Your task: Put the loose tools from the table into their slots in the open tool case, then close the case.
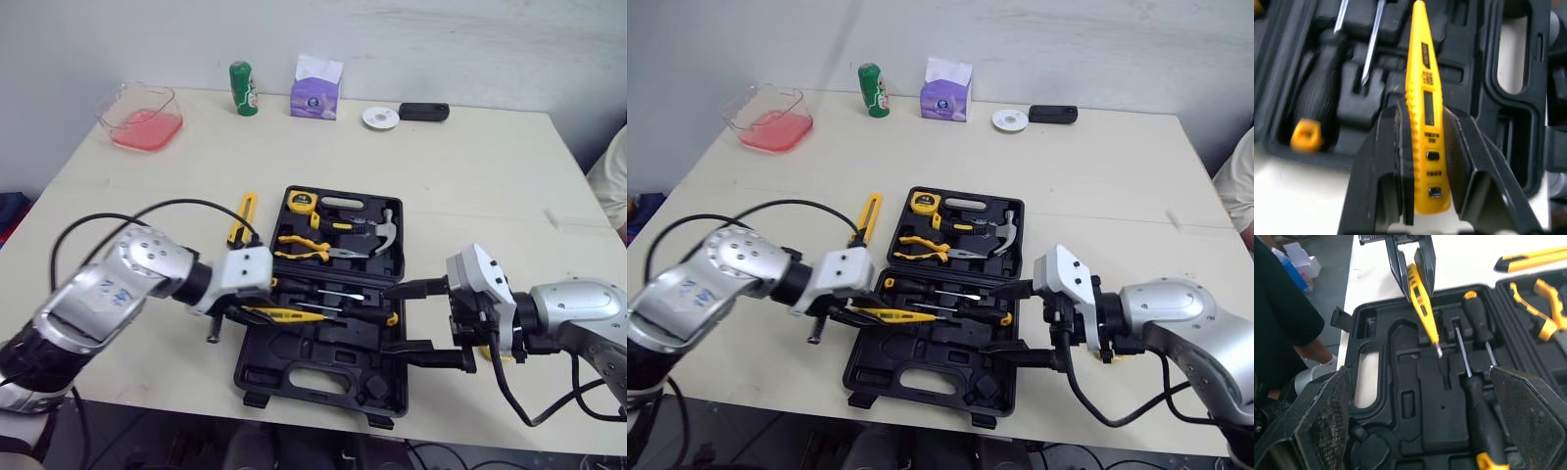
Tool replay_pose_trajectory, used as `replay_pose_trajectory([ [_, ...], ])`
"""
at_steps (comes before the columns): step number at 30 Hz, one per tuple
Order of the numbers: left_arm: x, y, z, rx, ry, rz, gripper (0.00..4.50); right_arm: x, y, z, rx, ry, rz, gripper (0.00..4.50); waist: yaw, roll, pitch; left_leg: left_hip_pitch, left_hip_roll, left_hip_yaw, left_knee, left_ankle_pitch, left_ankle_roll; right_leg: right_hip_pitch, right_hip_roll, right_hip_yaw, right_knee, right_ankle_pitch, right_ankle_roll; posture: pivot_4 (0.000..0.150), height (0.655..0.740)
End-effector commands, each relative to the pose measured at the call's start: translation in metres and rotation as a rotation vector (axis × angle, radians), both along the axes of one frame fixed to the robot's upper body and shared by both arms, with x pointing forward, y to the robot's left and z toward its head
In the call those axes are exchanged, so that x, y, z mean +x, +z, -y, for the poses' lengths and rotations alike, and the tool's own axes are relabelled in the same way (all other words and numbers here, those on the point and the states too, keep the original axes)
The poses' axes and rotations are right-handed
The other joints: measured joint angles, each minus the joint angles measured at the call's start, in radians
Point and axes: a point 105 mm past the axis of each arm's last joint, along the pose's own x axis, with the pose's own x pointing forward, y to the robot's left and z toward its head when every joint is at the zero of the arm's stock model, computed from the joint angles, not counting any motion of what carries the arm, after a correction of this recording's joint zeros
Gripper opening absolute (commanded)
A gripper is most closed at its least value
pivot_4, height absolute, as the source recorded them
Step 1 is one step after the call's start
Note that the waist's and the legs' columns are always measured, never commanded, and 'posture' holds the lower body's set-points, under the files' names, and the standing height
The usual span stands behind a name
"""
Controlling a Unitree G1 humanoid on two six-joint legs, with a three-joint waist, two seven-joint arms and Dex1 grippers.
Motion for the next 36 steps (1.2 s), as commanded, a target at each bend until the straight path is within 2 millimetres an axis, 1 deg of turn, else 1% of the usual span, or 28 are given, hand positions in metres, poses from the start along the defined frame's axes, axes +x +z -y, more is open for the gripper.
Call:
replay_pose_trajectory([
  [1, 0.014, 0.001, 0.005, 0.019, 0.001, 0.054, 0.53, 0.0, 0.007, 0.014, -0.039, -0.057, 0.034, 4.5, 0.002, -0.001, 0.0, 0.0, 0.0, 0.001, 0.001, 0.0, 0.0, 0.0, 0.0, 0.001, 0.0, 0.0, 0.001, 0.15, 0.7244],
  [4, 0.018, 0.002, 0.014, -0.008, -0.019, 0.053, 0.53, -0.009, 0.001, 0.02, -0.064, -0.058, 0.001, 4.5, 0.005, -0.001, 0.001, -0.001, -0.001, 0.0, 0.003, -0.001, 0.002, 0.0, 0.0, 0.001, -0.001, 0.001, 0.003, 0.15, 0.7244],
  [8, 0.02, -0.001, 0.013, 0.006, -0.04, 0.059, 0.53, -0.015, -0.003, 0.019, -0.069, -0.051, -0.014, 4.5, 0.001, -0.001, 0.001, -0.003, 0.0, -0.001, 0.003, -0.001, 0.003, -0.001, 0.0, 0.001, -0.001, 0.002, 0.003, 0.15, 0.7244],
  [15, 0.021, -0.003, 0.02, -0.003, -0.065, 0.057, 0.53, -0.011, -0.011, 0.018, -0.074, -0.069, -0.024, 4.5, 0.004, -0.001, 0.001, -0.004, -0.001, -0.002, 0.004, 0.0, 0.002, -0.001, 0.001, 0.0, 0.0, 0.002, 0.003, 0.15, 0.7244],
  [22, 0.02, -0.005, 0.022, -0.023, -0.059, 0.043, 0.53, -0.008, -0.015, 0.017, -0.082, -0.068, -0.024, 4.5, 0.003, -0.001, 0.001, -0.005, -0.001, -0.002, 0.005, 0.0, 0.002, -0.001, 0.001, 0.0, -0.001, 0.002, 0.004, 0.15, 0.7244],
  [24, 0.019, -0.002, 0.023, -0.059, -0.05, 0.017, 1.56, -0.007, -0.016, 0.016, -0.08, -0.065, -0.023, 4.5, 0.003, -0.001, 0.001, -0.005, -0.001, -0.002, 0.006, 0.0, 0.002, -0.001, 0.0, 0.0, 0.0, 0.002, 0.004, 0.15, 0.7244],
  [25, 0.018, -0.001, 0.023, -0.068, -0.047, 0.011, 1.87, -0.006, -0.016, 0.016, -0.08, -0.065, -0.022, 4.5, 0.003, -0.001, 0.001, -0.005, -0.001, -0.002, 0.006, 0.0, 0.002, -0.001, 0.0, 0.0, 0.0, 0.002, 0.004, 0.15, 0.7244],
  [26, 0.015, 0.004, 0.022, -0.09, -0.053, 0.0, 2.39, -0.007, -0.016, 0.015, -0.078, -0.061, -0.022, 4.5, 0.003, -0.001, 0.001, -0.005, -0.001, -0.003, 0.006, 0.0, 0.002, -0.001, 0.001, 0.0, 0.0, 0.002, 0.004, 0.15, 0.7244],
  [28, 0.009, 0.011, 0.018, -0.116, -0.068, -0.021, 3.23, -0.007, -0.015, 0.013, -0.073, -0.051, -0.017, 4.5, 0.0, -0.001, 0.001, -0.005, 0.0, -0.003, 0.006, 0.0, 0.002, -0.001, 0.001, 0.0, 0.0, 0.002, 0.004, 0.15, 0.7244],
  [31, -0.001, 0.023, 0.008, -0.202, -0.142, -0.021, 4.49, -0.006, -0.004, 0.004, -0.016, -0.026, 0.037, 4.5, -0.002, -0.001, 0.001, -0.006, 0.0, -0.003, 0.006, 0.001, 0.0, -0.002, 0.001, 0.0, 0.0, 0.002, 0.004, 0.15, 0.7244],
  [33, -0.001, 0.024, 0.003, -0.243, -0.172, 0.007, 4.49, -0.006, 0.0, 0.0, 0.005, -0.012, 0.051, 4.5, 0.001, 0.0, 0.001, -0.005, 0.0, -0.002, 0.006, 0.001, 0.0, -0.002, 0.0, 0.0, 0.001, 0.002, 0.004, 0.15, 0.7244],
  [34, 0.003, 0.024, 0.002, -0.299, -0.153, 0.015, 4.49, -0.006, 0.001, -0.001, 0.008, -0.008, 0.052, 4.5, 0.002, 0.0, 0.001, -0.005, 0.0, -0.003, 0.006, 0.001, 0.0, -0.001, 0.0, -0.001, 0.001, 0.002, 0.004, 0.15, 0.7244],
  [36, 0.016, 0.027, 0.005, -0.46, -0.086, 0.045, 3.91, -0.006, -0.002, -0.003, -0.002, -0.006, 0.048, 4.5, 0.005, 0.0, 0.001, -0.005, -0.001, -0.003, 0.006, 0.001, 0.0, -0.001, -0.001, -0.001, 0.001, 0.002, 0.004, 0.15, 0.7244],
])
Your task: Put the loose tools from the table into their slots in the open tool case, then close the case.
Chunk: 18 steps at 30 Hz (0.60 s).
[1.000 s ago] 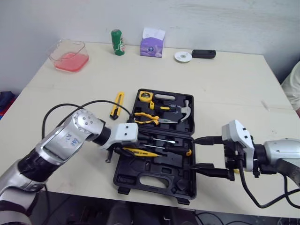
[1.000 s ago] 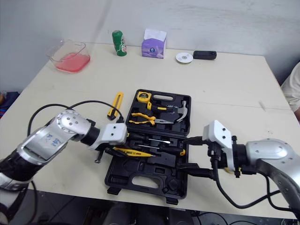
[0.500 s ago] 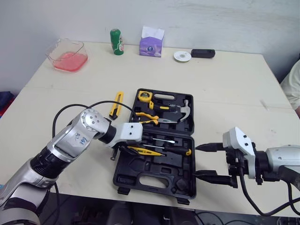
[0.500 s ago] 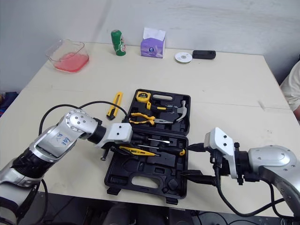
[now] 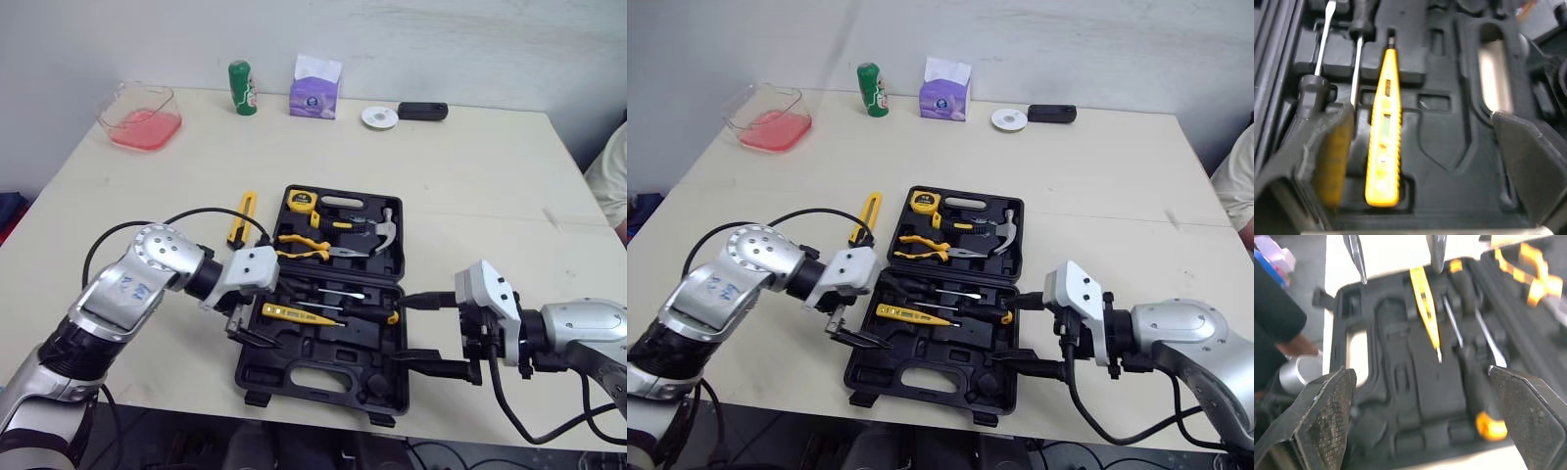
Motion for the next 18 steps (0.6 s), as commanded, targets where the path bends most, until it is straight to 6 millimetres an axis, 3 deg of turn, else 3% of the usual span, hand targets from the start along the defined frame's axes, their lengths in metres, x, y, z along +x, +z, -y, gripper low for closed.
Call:
replay_pose_trajectory([
  [1, 0.017, 0.01, 0.004, -0.257, 0.082, 0.037, 3.66, -0.004, 0.004, -0.008, 0.003, 0.038, 0.031, 4.5, 0.007, 0.001, 0.0, 0.0, 0.0, 0.0, 0.001, 0.0, 0.001, 0.001, -0.001, 0.0, 0.0, 0.0, 0.0, 0.15, 0.7244],
  [9, 0.02, -0.013, -0.002, -0.28, 0.125, -0.022, 0.21, -0.002, 0.003, -0.008, -0.006, 0.048, 0.023, 4.5, 0.011, 0.0, 0.0, -0.004, 0.0, -0.001, 0.007, -0.003, 0.005, 0.0, -0.001, -0.002, 0.0, 0.001, 0.002, 0.15, 0.7244],
  [10, 0.019, -0.014, -0.001, -0.274, 0.123, -0.028, 0.05, -0.002, 0.003, -0.008, -0.007, 0.048, 0.022, 4.5, 0.011, 0.0, 0.0, -0.004, 0.0, -0.001, 0.007, -0.003, 0.005, 0.0, -0.001, -0.002, 0.0, 0.001, 0.002, 0.15, 0.7244],
  [18, 0.023, -0.038, -0.003, -0.171, 0.135, -0.008, 0.05, -0.001, 0.002, -0.007, -0.026, 0.06, 0.021, 4.5, 0.018, 0.0, 0.0, -0.004, 0.0, -0.001, 0.007, -0.004, 0.006, 0.0, -0.001, -0.002, 0.001, 0.001, 0.002, 0.15, 0.7244],
])
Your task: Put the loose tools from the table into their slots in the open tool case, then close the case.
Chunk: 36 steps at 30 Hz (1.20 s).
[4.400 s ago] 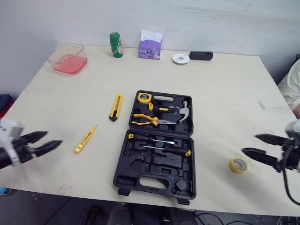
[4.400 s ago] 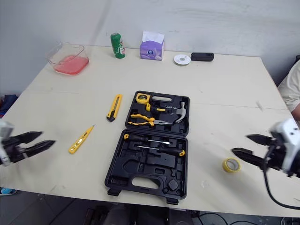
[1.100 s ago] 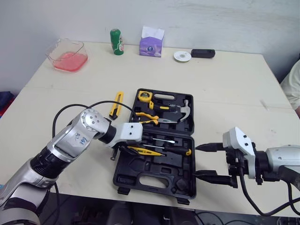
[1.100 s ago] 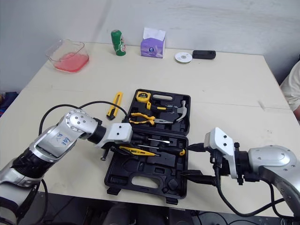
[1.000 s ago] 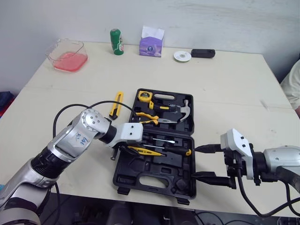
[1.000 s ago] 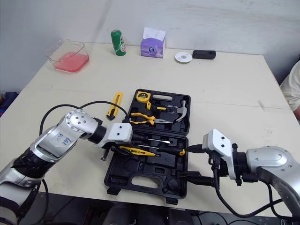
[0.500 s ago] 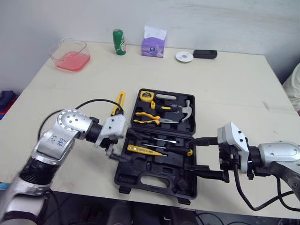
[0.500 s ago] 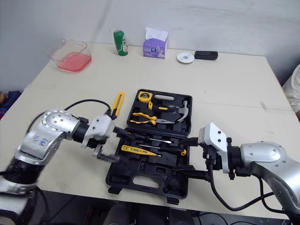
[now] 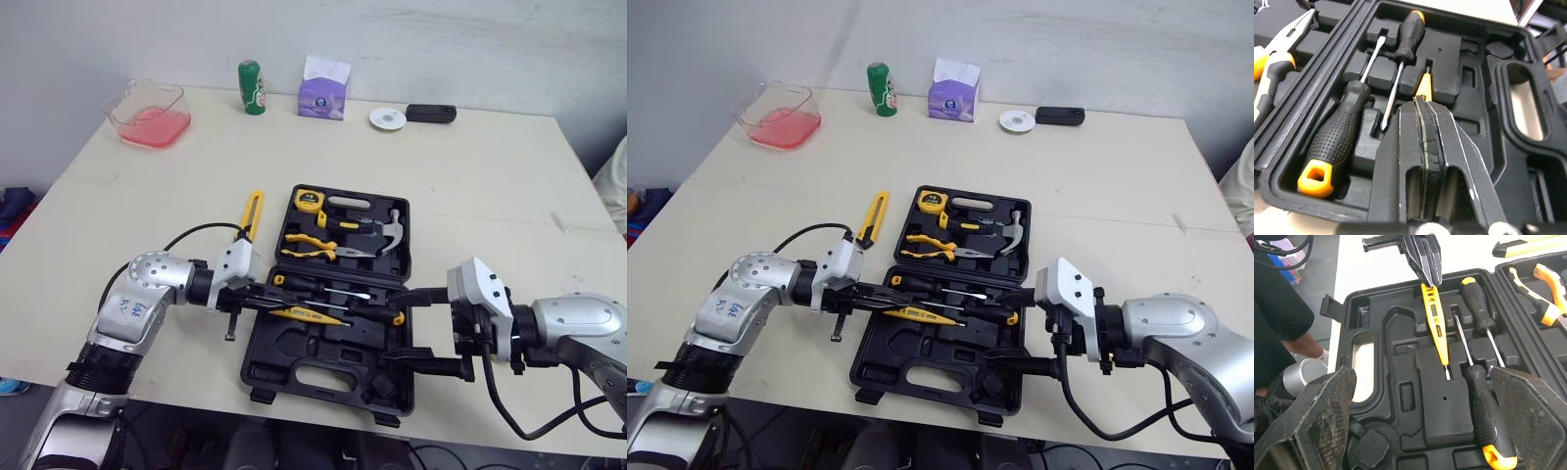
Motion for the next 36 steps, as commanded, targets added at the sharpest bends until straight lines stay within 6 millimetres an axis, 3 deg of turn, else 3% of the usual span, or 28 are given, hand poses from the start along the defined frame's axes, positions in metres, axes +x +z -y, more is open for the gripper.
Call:
replay_pose_trajectory([
  [1, 0.005, -0.013, -0.003, 0.062, 0.019, 0.021, 0.05, -0.001, 0.005, -0.001, -0.016, 0.023, 0.03, 4.5, 0.0, 0.0, 0.0, 0.0, 0.0, 0.0, 0.0, 0.0, 0.0, 0.0, 0.0, 0.0, 0.0, 0.0, 0.0, 0.15, 0.7244],
  [11, 0.01, -0.037, -0.005, 0.19, 0.036, 0.022, 0.05, -0.002, 0.004, -0.001, -0.016, 0.018, 0.03, 4.5, 0.005, 0.001, -0.001, 0.001, 0.0, 0.0, 0.0, 0.0, 0.001, 0.001, -0.001, 0.0, 0.0, 0.0, 0.0, 0.15, 0.7244],
  [16, 0.008, -0.039, 0.0, 0.198, -0.001, 0.029, 0.05, -0.002, 0.003, -0.001, -0.013, 0.007, 0.033, 4.5, 0.004, 0.002, -0.002, 0.002, 0.0, 0.0, 0.0, -0.001, 0.001, 0.002, -0.001, 0.0, 0.0, 0.0, 0.0, 0.15, 0.7244],
  [23, 0.01, -0.033, 0.01, 0.168, -0.03, 0.06, 0.05, -0.002, 0.003, 0.0, -0.016, -0.002, 0.033, 4.5, 0.005, 0.003, -0.002, 0.002, 0.0, 0.0, 0.001, -0.001, 0.002, 0.002, -0.001, 0.0, 0.0, 0.0, 0.0, 0.15, 0.7244],
  [31, 0.014, 0.0, 0.022, 0.037, -0.031, 0.085, 0.05, -0.001, -0.001, -0.002, -0.009, -0.021, 0.035, 4.5, 0.006, 0.003, -0.002, 0.0, 0.0, 0.0, 0.002, -0.002, 0.002, 0.001, -0.001, -0.001, 0.0, 0.0, 0.0, 0.15, 0.7244],
  [36, 0.003, 0.013, 0.023, 0.0, -0.085, 0.041, 0.05, -0.003, -0.003, -0.002, -0.006, -0.027, 0.027, 4.5, 0.003, 0.003, -0.002, 0.0, 0.0, 0.0, 0.002, -0.002, 0.002, 0.001, 0.0, 0.0, 0.001, 0.0, 0.0, 0.15, 0.7244],
])
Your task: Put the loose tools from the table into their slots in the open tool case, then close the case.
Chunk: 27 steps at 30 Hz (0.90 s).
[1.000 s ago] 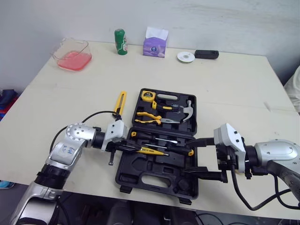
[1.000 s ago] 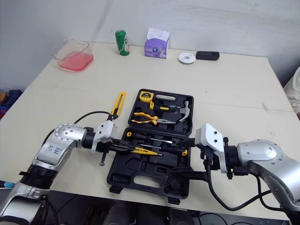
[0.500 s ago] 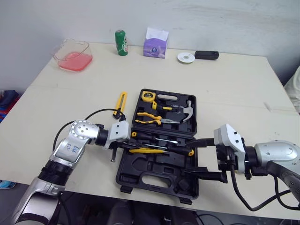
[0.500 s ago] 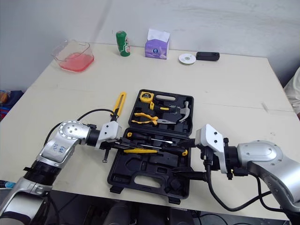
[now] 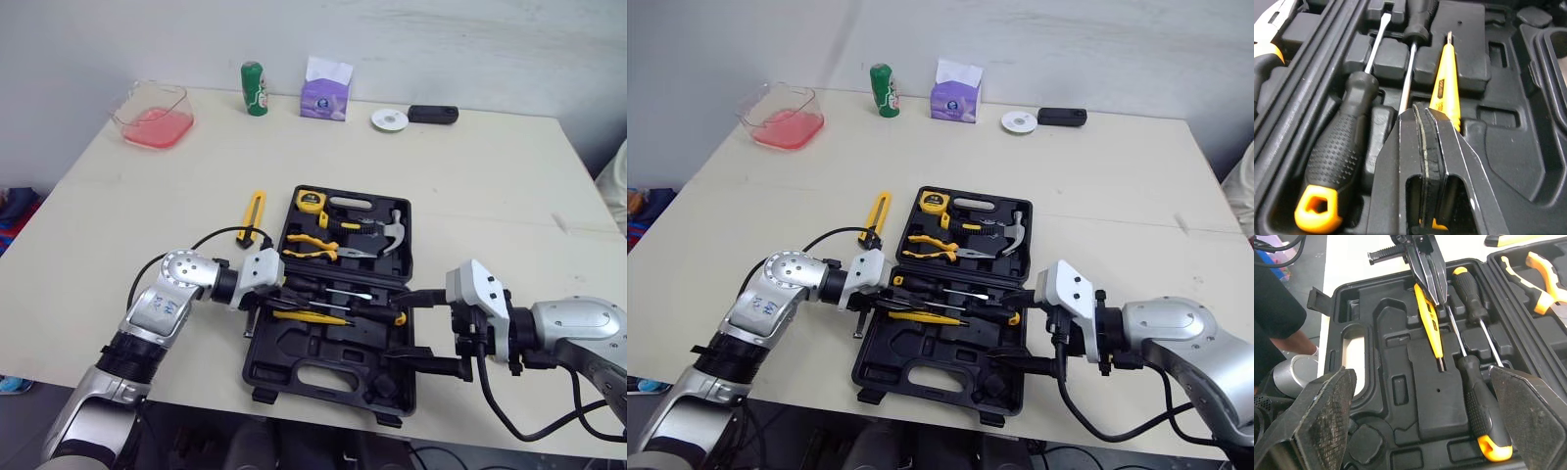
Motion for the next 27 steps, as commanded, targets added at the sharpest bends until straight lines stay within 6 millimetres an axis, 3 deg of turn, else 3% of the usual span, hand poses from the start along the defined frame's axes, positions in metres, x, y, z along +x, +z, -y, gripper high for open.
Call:
replay_pose_trajectory([
  [1, -0.007, 0.014, 0.002, -0.007, -0.043, 0.022, 0.05, -0.005, 0.005, -0.006, 0.004, 0.03, 0.038, 4.5, 0.001, 0.0, 0.0, 0.0, 0.0, 0.0, 0.0, 0.0, 0.0, 0.0, 0.0, 0.0, 0.0, 0.0, 0.0, 0.15, 0.7244],
  [23, -0.005, -0.016, 0.005, 0.131, -0.016, -0.006, 0.05, -0.006, 0.002, -0.006, 0.001, 0.017, 0.033, 4.5, 0.002, 0.0, 0.0, 0.0, -0.001, 0.0, 0.0, 0.0, 0.0, 0.0, 0.0, 0.0, 0.0, 0.0, 0.0, 0.15, 0.7244],
  [27, -0.008, -0.03, 0.0, 0.193, -0.004, -0.018, 0.05, -0.006, 0.0, -0.006, -0.017, 0.016, 0.037, 4.5, 0.003, 0.0, 0.0, 0.0, -0.001, 0.0, 0.001, 0.0, 0.0, 0.0, -0.001, 0.0, 0.0, 0.0, 0.0, 0.15, 0.7244],
])
